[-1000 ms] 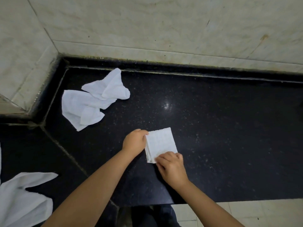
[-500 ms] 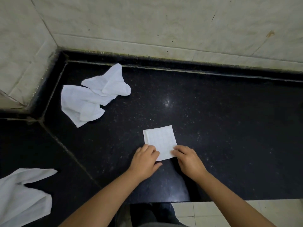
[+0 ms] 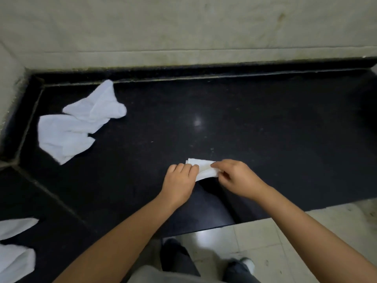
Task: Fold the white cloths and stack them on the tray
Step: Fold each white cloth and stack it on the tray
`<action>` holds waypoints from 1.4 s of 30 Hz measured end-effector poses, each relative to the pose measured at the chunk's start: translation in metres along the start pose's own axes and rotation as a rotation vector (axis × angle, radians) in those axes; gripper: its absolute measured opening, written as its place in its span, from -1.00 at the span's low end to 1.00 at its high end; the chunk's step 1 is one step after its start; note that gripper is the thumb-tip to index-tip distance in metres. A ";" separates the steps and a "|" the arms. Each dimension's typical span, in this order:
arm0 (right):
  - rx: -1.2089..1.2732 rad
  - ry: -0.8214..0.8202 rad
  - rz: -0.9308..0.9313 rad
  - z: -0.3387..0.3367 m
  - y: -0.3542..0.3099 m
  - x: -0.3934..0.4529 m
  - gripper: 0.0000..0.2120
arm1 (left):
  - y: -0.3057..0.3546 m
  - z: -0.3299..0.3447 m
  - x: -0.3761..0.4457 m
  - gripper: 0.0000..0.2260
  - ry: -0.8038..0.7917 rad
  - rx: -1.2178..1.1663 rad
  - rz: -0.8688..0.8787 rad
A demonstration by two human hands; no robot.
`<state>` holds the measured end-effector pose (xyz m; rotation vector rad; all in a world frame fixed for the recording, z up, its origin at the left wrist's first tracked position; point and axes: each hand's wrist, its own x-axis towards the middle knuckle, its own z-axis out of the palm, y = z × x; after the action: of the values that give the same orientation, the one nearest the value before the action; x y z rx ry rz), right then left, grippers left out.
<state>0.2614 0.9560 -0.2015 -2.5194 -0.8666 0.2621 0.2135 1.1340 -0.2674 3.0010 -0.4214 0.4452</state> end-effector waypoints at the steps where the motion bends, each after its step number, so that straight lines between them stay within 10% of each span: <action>1: 0.001 0.011 0.011 -0.016 0.013 -0.015 -0.66 | 0.015 -0.001 0.012 -0.74 0.073 -0.003 0.053; 19: -0.229 0.323 0.495 -0.265 0.290 -0.354 -0.85 | 0.458 -0.022 0.267 -0.77 0.179 -0.047 0.885; 42: -0.278 0.621 0.650 -0.669 0.670 -0.332 -0.84 | 0.761 -0.049 0.734 -0.90 0.096 -0.637 0.535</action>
<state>0.5722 0.0423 0.0713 -2.8042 0.1788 -0.4575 0.6623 0.2203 0.0239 2.2210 -1.1180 0.3864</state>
